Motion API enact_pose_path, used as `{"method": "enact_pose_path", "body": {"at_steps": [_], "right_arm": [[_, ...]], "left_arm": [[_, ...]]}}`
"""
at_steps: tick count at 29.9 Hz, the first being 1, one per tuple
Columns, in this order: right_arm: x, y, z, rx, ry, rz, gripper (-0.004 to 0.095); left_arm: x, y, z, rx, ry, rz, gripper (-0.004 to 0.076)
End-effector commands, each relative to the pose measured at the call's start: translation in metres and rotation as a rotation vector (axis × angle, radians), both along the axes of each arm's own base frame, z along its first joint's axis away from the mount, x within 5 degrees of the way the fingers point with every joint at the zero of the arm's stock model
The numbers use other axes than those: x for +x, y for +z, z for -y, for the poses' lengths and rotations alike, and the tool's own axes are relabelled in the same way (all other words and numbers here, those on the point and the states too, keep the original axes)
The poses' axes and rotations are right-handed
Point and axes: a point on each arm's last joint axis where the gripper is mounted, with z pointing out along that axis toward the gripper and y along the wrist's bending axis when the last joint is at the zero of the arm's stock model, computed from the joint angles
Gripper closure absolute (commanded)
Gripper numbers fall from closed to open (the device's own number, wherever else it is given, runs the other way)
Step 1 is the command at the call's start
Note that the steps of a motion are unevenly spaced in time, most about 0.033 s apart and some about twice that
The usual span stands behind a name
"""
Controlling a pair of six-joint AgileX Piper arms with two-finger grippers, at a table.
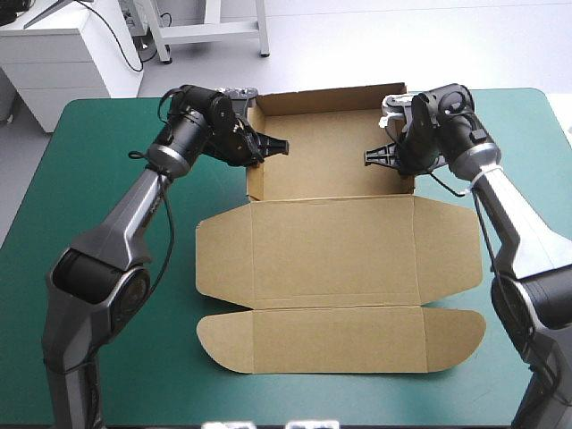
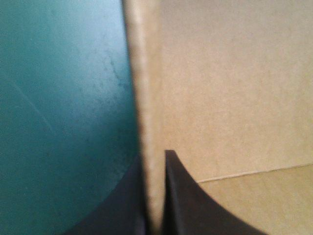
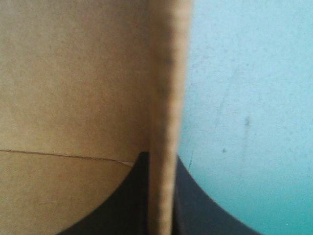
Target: Fold the box
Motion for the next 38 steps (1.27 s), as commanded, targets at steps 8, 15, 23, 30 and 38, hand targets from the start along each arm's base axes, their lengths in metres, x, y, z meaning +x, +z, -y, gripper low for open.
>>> {"method": "enact_pose_path", "body": {"at_steps": [8,15,23,30,38], "right_arm": [[0.017,-0.027,-0.009,0.063,0.056,-0.071,0.0922],[0.023,-0.043,-0.016,0.105,0.074,-0.122,0.0922],[0.022,-0.046,-0.018,0.124,0.087,-0.146,0.0922],[0.023,-0.050,-0.019,0.129,0.089,-0.157,0.0922],[0.023,-0.051,-0.020,0.132,0.088,-0.160,0.0873]], "left_arm": [[0.001,-0.021,0.018,-0.029,-0.050,-0.116,0.0732],[0.004,-0.026,0.015,0.009,-0.016,-0.111,0.0732],[0.005,-0.026,0.013,0.029,-0.007,-0.103,0.0732],[0.005,-0.026,0.013,0.030,-0.006,-0.103,0.0732],[0.004,-0.026,0.015,0.028,-0.071,-0.096,0.0684]]}}
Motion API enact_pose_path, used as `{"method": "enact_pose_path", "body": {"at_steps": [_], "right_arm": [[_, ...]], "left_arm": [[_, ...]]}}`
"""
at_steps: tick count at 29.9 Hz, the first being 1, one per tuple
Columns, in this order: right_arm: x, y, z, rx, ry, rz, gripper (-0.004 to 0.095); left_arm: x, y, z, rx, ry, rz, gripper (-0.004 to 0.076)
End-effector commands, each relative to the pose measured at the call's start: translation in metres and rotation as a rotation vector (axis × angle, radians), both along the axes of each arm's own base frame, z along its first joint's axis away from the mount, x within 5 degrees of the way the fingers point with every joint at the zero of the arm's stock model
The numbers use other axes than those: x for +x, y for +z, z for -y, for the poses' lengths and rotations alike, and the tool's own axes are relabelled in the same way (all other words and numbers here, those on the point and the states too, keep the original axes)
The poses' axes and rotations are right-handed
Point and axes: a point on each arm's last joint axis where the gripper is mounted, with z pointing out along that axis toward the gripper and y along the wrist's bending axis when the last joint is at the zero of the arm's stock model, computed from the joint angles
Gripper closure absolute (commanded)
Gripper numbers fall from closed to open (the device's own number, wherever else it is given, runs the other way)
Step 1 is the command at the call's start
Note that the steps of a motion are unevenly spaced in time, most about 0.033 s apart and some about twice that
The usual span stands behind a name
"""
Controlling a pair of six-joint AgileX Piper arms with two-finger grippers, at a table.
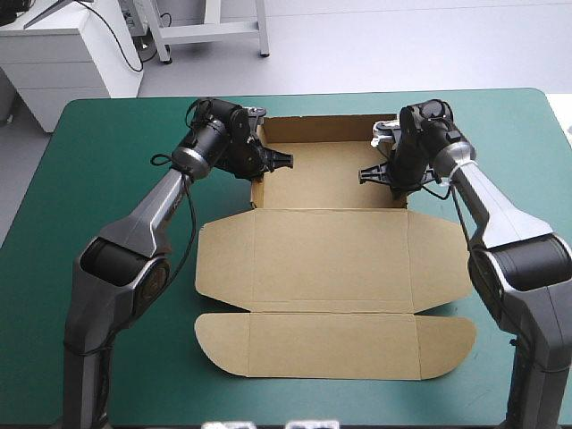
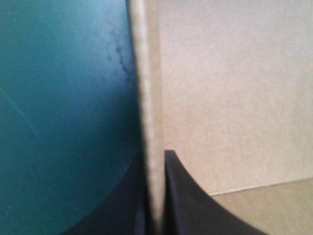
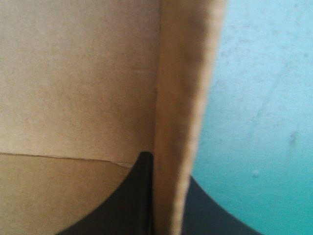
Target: Fold the box
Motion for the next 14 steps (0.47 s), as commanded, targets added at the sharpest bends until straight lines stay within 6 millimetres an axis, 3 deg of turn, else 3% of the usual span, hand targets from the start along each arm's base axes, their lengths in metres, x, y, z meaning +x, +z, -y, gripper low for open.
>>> {"method": "enact_pose_path", "body": {"at_steps": [1,4,9,11,14], "right_arm": [[-0.009,0.020,-0.016,0.138,0.030,0.011,0.0843],[-0.009,0.021,-0.018,0.155,0.029,0.007,0.0729],[-0.009,0.021,-0.017,0.154,0.029,0.015,0.0465],[-0.007,0.022,-0.017,0.149,0.028,0.035,0.0358],[-0.004,0.024,-0.016,0.146,0.019,0.071,0.0255]], "left_arm": [[-0.017,0.023,0.007,-0.039,-0.103,-0.015,0.0657],[-0.018,0.024,0.008,-0.046,-0.103,-0.017,0.0521],[-0.018,0.027,0.006,-0.038,-0.102,-0.006,0.0155],[-0.018,0.030,0.004,-0.015,-0.099,0.012,0.0069],[-0.018,0.037,-0.002,0.027,-0.093,0.048,0.0062]]}}
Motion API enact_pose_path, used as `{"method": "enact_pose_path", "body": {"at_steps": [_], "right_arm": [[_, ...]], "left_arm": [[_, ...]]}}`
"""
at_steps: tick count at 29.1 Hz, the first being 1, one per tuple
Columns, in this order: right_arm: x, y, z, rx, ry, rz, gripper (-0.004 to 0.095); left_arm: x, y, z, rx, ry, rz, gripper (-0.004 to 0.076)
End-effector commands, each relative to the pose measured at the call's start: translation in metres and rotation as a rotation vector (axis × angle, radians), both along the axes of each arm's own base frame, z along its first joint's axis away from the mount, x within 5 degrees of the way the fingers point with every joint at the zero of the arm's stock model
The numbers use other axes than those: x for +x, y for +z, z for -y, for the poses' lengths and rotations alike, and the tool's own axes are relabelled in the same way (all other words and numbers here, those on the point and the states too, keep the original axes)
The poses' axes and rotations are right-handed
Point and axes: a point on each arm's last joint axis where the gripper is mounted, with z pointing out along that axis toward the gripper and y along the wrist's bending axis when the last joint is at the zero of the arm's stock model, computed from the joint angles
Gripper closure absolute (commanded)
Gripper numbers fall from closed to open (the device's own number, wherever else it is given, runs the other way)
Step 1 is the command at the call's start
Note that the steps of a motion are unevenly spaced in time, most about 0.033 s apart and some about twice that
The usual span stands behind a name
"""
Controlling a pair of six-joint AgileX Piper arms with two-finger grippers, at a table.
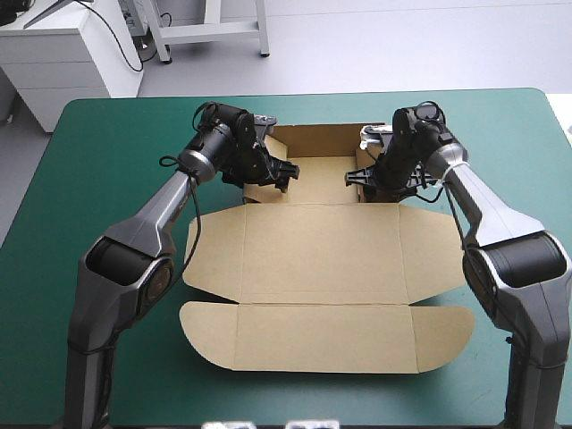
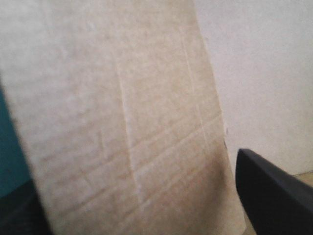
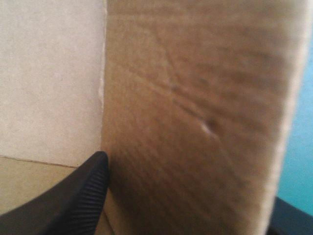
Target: Fold the box
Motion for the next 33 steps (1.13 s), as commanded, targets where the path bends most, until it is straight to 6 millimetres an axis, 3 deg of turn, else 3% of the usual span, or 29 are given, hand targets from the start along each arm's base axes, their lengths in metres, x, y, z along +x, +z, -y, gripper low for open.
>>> {"method": "enact_pose_path", "body": {"at_steps": [1,5,11,16,19,21,24,28,29,33], "right_arm": [[-0.003,0.035,0.000,0.035,-0.004,0.118,0.0244],[0.003,0.056,0.004,0.007,-0.033,0.205,0.0239],[0.003,0.118,0.009,0.004,-0.065,0.375,0.0239],[-0.011,0.160,0.010,0.078,-0.093,0.482,0.0239],[-0.023,0.172,0.013,0.087,-0.093,0.502,0.0239],[-0.032,0.175,0.016,0.077,-0.084,0.496,0.0239],[-0.043,0.171,0.023,0.022,-0.088,0.471,0.0239],[-0.049,0.153,0.030,-0.050,-0.098,0.413,0.0239],[-0.049,0.144,0.027,-0.039,-0.089,0.375,0.0239],[-0.046,0.118,0.023,-0.030,-0.052,0.287,0.0240]], "left_arm": [[-0.016,0.050,-0.010,0.014,-0.002,0.087,0.0062],[-0.015,0.066,-0.016,0.043,0.007,0.156,0.0062],[-0.021,0.116,-0.026,0.063,-0.017,0.335,0.0062],[-0.049,0.178,-0.040,-0.013,-0.001,0.490,0.0075],[-0.076,0.214,-0.054,-0.053,0.009,0.571,0.0193],[-0.095,0.235,-0.063,-0.080,0.012,0.615,0.0377],[-0.119,0.255,-0.078,-0.062,0.009,0.677,0.0729],[-0.151,0.268,-0.095,-0.053,0.011,0.700,0.0727],[-0.166,0.269,-0.103,-0.043,0.001,0.696,0.0732],[-0.200,0.262,-0.127,0.030,0.033,0.691,0.0732]]}}
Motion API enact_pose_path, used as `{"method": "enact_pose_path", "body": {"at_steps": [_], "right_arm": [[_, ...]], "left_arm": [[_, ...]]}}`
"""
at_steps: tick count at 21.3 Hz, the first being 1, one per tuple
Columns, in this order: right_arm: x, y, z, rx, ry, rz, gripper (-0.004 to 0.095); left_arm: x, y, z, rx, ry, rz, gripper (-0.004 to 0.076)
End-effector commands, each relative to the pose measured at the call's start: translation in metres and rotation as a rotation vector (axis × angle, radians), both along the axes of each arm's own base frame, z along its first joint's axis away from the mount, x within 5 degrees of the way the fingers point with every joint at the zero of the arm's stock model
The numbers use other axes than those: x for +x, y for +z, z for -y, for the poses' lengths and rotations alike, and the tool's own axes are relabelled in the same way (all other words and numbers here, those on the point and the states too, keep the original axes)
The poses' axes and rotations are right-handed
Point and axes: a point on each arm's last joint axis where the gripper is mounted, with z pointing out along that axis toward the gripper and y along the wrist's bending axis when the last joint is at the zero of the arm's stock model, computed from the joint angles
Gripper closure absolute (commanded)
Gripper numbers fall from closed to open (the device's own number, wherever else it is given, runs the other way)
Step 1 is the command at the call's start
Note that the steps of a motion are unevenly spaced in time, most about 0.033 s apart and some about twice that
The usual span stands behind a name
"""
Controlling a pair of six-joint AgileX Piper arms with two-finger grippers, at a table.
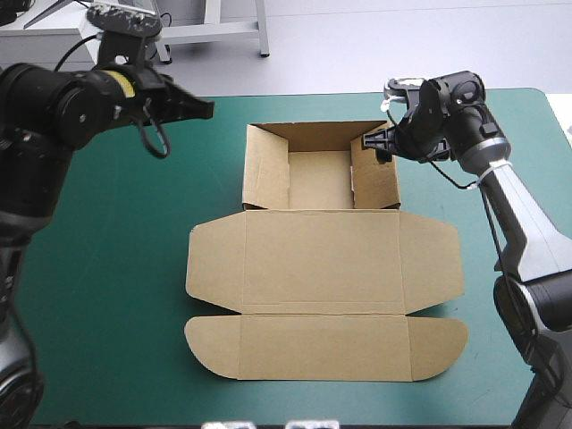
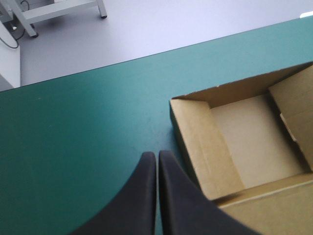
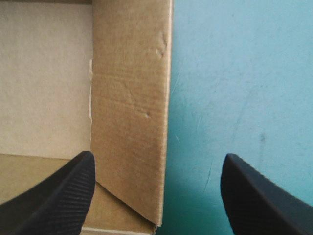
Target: Fold the box
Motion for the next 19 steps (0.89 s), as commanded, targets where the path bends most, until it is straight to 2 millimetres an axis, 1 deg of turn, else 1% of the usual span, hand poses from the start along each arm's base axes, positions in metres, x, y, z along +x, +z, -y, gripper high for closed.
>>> {"method": "enact_pose_path", "body": {"at_steps": [1,3,4,5,6,7,8,10,11,12,13,14,16,17,18,19], "right_arm": [[-0.011,0.006,0.003,-0.002,0.019,0.000,0.0240],[-0.007,-0.009,0.003,-0.032,0.018,-0.041,0.0240],[-0.003,-0.018,0.002,-0.040,0.024,-0.063,0.0240],[-0.001,-0.023,0.001,-0.039,0.027,-0.077,0.0240],[0.003,-0.031,0.000,-0.038,0.032,-0.089,0.0240],[0.007,-0.036,-0.002,-0.033,0.033,-0.097,0.0240],[0.010,-0.040,-0.003,-0.034,0.033,-0.102,0.0240],[0.013,-0.048,-0.004,-0.032,0.043,-0.124,0.0243],[0.014,-0.052,-0.006,-0.027,0.048,-0.139,0.0262],[0.015,-0.056,-0.007,-0.018,0.055,-0.151,0.0289],[0.017,-0.060,-0.009,-0.009,0.065,-0.164,0.0351],[0.018,-0.063,-0.010,-0.009,0.076,-0.170,0.0434],[0.018,-0.064,-0.010,-0.011,0.085,-0.172,0.0614],[0.018,-0.064,-0.010,-0.018,0.090,-0.170,0.0722],[0.019,-0.063,-0.009,-0.032,0.091,-0.163,0.0854],[0.019,-0.060,-0.008,-0.045,0.093,-0.158,0.0917]], "left_arm": [[-0.041,0.002,-0.026,0.043,0.055,0.001,0.0732],[-0.058,-0.009,-0.038,0.057,0.087,-0.012,0.0732],[-0.074,-0.022,-0.046,0.044,0.101,-0.017,0.0732],[-0.083,-0.029,-0.050,0.034,0.095,-0.017,0.0732],[-0.101,-0.042,-0.057,0.013,0.077,-0.003,0.0732],[-0.114,-0.056,-0.061,-0.014,0.061,-0.003,0.0732],[-0.123,-0.067,-0.064,-0.027,0.048,-0.006,0.0732],[-0.142,-0.095,-0.069,-0.056,0.022,-0.026,0.0732],[-0.151,-0.111,-0.073,-0.058,0.017,-0.035,0.0732],[-0.159,-0.122,-0.076,-0.067,0.011,-0.029,0.0732],[-0.168,-0.144,-0.079,-0.079,0.001,-0.028,0.0732],[-0.173,-0.160,-0.082,-0.081,-0.004,-0.025,0.0732],[-0.182,-0.176,-0.086,-0.092,-0.008,-0.013,0.0732],[-0.186,-0.183,-0.087,-0.104,-0.007,-0.011,0.0732],[-0.190,-0.193,-0.088,-0.121,-0.010,-0.018,0.0732],[-0.196,-0.200,-0.089,-0.144,-0.017,-0.018,0.0732]]}}
